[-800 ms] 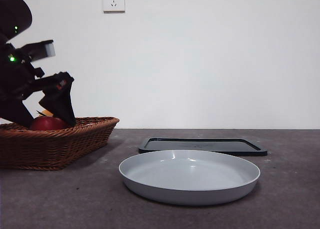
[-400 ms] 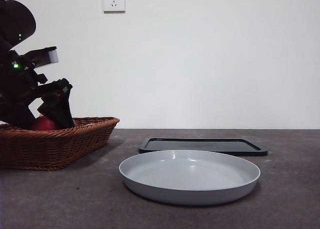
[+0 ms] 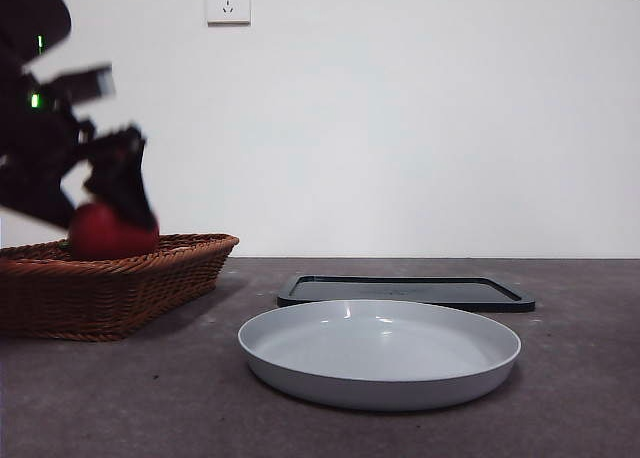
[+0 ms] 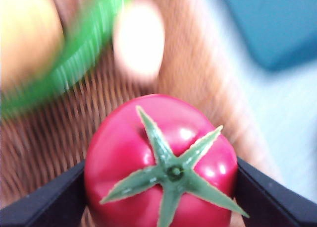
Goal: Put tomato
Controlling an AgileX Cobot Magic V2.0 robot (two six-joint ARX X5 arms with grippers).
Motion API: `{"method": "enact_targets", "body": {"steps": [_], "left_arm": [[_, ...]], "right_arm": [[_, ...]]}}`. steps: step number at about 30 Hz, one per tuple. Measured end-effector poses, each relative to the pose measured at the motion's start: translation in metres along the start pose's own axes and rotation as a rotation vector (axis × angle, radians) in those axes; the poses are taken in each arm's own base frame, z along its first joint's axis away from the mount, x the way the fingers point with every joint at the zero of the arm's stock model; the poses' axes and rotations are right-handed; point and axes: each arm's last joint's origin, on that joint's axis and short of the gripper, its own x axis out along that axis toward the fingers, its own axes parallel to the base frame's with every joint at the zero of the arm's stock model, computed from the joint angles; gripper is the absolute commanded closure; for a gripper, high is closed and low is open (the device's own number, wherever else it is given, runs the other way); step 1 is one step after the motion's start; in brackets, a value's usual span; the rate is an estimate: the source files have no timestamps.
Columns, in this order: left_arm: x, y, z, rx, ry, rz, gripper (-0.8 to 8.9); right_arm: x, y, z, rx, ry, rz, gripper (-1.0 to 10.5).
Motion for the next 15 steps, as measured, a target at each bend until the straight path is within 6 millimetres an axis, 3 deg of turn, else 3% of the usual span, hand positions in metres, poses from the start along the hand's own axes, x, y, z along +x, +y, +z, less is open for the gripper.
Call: {"method": "enact_targets", "body": {"steps": [4,8,15], "left_arm": [[-0.031,-0.017,0.023,0.023,-0.123,-0.069,5.13],[-0.053,-0.045,0.033,0.078,-0.195,-0.165,5.13],[-0.055,-0.100,0.029,0.182,-0.172,-0.320,5.13]], "right_arm": [[0.000,0.000,0.001,-0.005,-0.008,0.000,5.7],[0.000,0.000,0.002,-0.011,-0.016,-0.012,5.7],[0.000,-0.001,0.002,-0.011,-0.018,-0.033,5.7]]}}
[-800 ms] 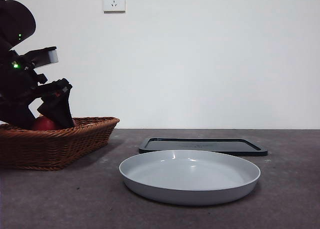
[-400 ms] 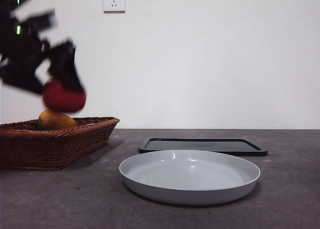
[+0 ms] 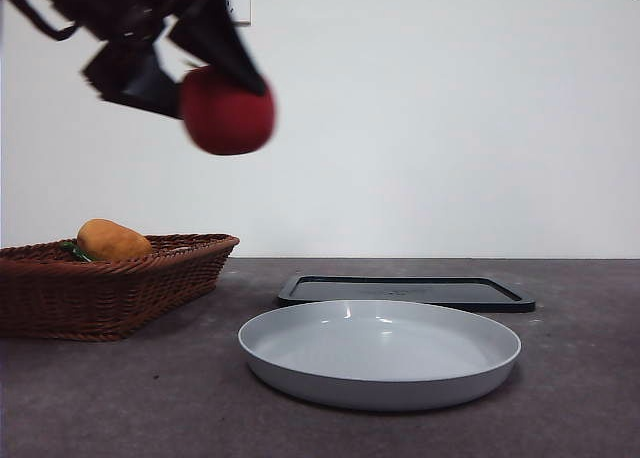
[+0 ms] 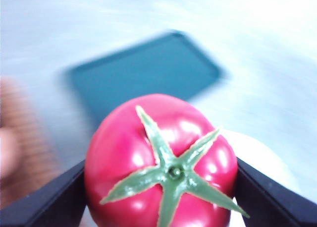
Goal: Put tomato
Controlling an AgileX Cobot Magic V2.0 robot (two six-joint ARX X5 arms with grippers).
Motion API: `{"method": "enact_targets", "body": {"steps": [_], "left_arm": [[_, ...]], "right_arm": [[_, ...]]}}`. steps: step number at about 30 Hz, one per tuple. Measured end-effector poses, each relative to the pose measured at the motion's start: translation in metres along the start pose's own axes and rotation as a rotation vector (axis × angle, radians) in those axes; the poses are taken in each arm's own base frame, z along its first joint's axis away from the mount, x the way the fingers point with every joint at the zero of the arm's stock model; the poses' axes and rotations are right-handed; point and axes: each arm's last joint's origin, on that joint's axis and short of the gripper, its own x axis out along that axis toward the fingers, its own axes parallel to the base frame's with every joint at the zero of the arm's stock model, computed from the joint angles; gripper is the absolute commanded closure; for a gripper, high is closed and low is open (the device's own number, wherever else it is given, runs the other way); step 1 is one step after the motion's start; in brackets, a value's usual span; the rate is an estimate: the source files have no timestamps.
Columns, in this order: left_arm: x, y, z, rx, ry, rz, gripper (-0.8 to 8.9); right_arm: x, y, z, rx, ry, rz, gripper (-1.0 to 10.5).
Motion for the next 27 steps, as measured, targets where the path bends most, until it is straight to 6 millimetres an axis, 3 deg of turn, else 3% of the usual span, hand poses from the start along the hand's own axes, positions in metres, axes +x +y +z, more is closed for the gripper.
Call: {"method": "enact_targets", "body": {"steps": [8,18,23,27], "left_arm": [[0.044,-0.039,-0.010,0.077,0.050,-0.139,5.13],[0.111,-0.056,-0.050,0.119,0.199,-0.165,5.13],[0.129,-0.054,-0.065,0.123,0.247,-0.169,5.13],[0.131,-0.057,-0.067,0.136,0.255,-0.177,5.02]], "right_arm": [[0.000,0.000,0.000,0.000,0.000,0.000,5.7],[0.000,0.000,0.000,0.000,0.000,0.000,5.7],[0.000,0.000,0.000,0.000,0.000,0.000,5.7],[0.000,0.000,0.000,0.000,0.000,0.000,5.7]]}}
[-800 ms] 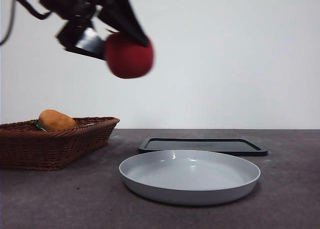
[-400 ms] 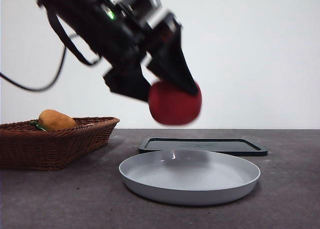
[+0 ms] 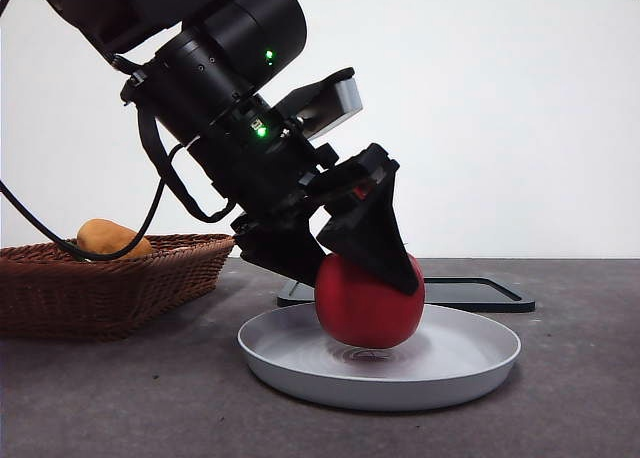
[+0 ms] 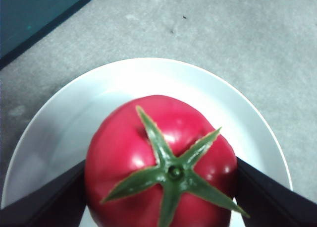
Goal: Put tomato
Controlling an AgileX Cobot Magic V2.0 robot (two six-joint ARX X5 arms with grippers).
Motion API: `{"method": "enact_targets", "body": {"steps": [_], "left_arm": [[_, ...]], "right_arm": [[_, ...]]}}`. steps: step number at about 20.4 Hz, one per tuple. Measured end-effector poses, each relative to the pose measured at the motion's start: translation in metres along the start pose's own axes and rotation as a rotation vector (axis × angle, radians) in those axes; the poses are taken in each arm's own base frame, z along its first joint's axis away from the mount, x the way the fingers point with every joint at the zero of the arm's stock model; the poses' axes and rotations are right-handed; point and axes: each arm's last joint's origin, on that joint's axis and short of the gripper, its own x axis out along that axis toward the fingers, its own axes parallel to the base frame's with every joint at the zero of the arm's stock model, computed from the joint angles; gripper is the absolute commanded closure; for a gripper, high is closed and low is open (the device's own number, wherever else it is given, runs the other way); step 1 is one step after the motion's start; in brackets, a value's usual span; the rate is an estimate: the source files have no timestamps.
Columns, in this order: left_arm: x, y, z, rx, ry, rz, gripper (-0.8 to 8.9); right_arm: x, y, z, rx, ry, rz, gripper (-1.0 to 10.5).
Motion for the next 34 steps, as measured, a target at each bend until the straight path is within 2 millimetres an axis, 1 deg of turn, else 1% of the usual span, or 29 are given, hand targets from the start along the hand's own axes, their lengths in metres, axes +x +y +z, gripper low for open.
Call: {"method": "enact_targets", "body": {"steps": [4,5,7,8,13,14,16,18,23,24,26,28,31,34], "left_arm": [[0.005,0.000,-0.003,0.006,0.013,-0.004,4.98],[0.005,0.000,-0.003,0.008,0.013,-0.004,4.81],[0.006,-0.003,-0.002,0.014,0.012,-0.007,3.81],[0.006,-0.004,-0.002,0.016,0.012,-0.009,3.47],[0.006,-0.004,-0.003,0.017,0.014,-0.011,3.39],[0.006,-0.004,-0.003,0.016,0.016,-0.011,3.25],[0.006,-0.005,-0.003,0.014,0.021,-0.012,2.43],[0.003,-0.005,-0.001,0.017,0.012,-0.011,2.41],[-0.014,-0.009,0.008,0.026,-0.022,-0.007,2.44],[-0.019,-0.009,0.009,0.025,-0.026,-0.004,2.51],[-0.035,-0.008,0.014,0.016,-0.045,0.013,2.51],[-0.062,-0.003,0.022,-0.005,-0.099,0.055,2.51],[-0.112,0.007,0.029,-0.055,-0.186,0.124,2.51],[-0.167,0.014,0.026,-0.104,-0.258,0.210,2.51]], "right_arm": [[0.000,0.000,0.000,0.000,0.000,0.000,5.7],[0.000,0.000,0.000,0.000,0.000,0.000,5.7],[0.000,0.000,0.000,0.000,0.000,0.000,5.7],[0.000,0.000,0.000,0.000,0.000,0.000,5.7],[0.000,0.000,0.000,0.000,0.000,0.000,5.7],[0.000,0.000,0.000,0.000,0.000,0.000,5.7],[0.000,0.000,0.000,0.000,0.000,0.000,5.7],[0.000,0.000,0.000,0.000,0.000,0.000,5.7],[0.000,0.000,0.000,0.000,0.000,0.000,5.7],[0.000,0.000,0.000,0.000,0.000,0.000,5.7],[0.000,0.000,0.000,0.000,0.000,0.000,5.7],[0.000,0.000,0.000,0.000,0.000,-0.006,5.7],[0.000,-0.001,0.000,0.000,0.001,-0.018,5.7],[0.000,-0.001,0.000,0.000,0.001,-0.021,5.7]]}}
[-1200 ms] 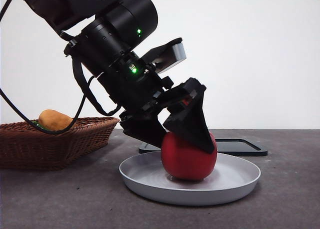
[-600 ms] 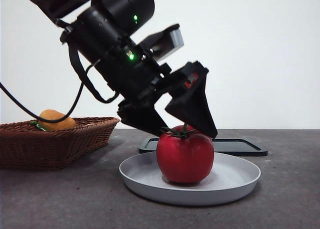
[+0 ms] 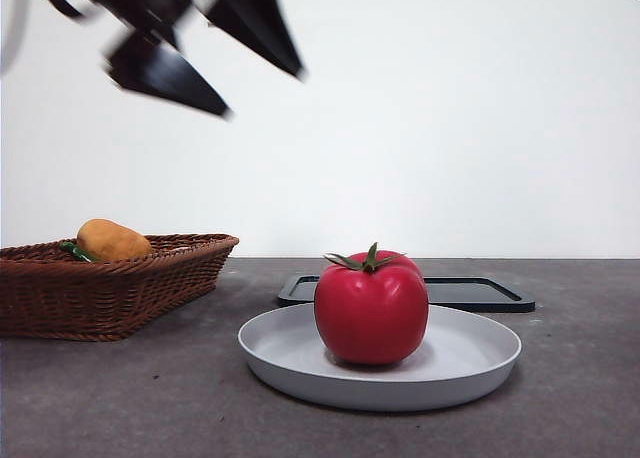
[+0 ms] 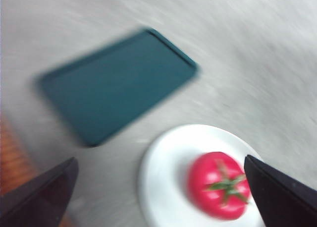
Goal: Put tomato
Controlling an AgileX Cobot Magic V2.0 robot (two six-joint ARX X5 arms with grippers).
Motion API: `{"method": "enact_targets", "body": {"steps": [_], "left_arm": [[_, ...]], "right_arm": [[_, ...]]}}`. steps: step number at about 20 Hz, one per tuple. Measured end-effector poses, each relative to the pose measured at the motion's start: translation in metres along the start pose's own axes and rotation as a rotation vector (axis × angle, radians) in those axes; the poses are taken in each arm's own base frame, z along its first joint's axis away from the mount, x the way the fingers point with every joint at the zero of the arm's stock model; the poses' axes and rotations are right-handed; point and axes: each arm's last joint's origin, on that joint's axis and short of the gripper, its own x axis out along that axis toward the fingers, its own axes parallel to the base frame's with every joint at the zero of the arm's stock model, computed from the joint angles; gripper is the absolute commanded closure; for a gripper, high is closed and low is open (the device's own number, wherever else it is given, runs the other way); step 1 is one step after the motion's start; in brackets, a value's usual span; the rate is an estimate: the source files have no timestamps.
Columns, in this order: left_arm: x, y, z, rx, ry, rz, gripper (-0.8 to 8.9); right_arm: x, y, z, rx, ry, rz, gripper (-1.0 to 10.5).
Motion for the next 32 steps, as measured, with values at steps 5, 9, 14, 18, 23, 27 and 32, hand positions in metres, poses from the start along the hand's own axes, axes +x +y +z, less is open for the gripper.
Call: {"method": "enact_targets", "body": {"steps": [5,9,14,18,23,27,32], "left_arm": [[-0.070,0.012,-0.010,-0.091,0.029,0.091,2.51],[-0.100,0.001,-0.028,-0.156,0.131,-0.038,2.51],[-0.116,-0.011,-0.044,-0.196,0.236,-0.132,2.52],[-0.117,-0.011,-0.045,-0.187,0.247,-0.135,2.52],[-0.117,-0.011,-0.045,-0.186,0.247,-0.136,2.52],[-0.117,-0.011,-0.045,-0.186,0.247,-0.135,2.52],[-0.117,-0.011,-0.045,-0.186,0.247,-0.135,2.51]], "right_arm": [[0.001,-0.001,0.002,-0.006,-0.010,-0.024,5.7],[0.011,-0.007,0.007,0.009,0.018,-0.023,5.7],[0.023,-0.014,0.010,0.038,0.070,-0.021,5.7],[0.028,-0.017,0.011,0.049,0.089,-0.017,5.7],[0.033,-0.012,0.015,0.014,0.077,0.010,5.5],[0.056,-0.009,0.025,-0.033,0.091,0.062,5.4],[0.102,-0.013,0.036,-0.074,0.133,0.067,5.0]]}}
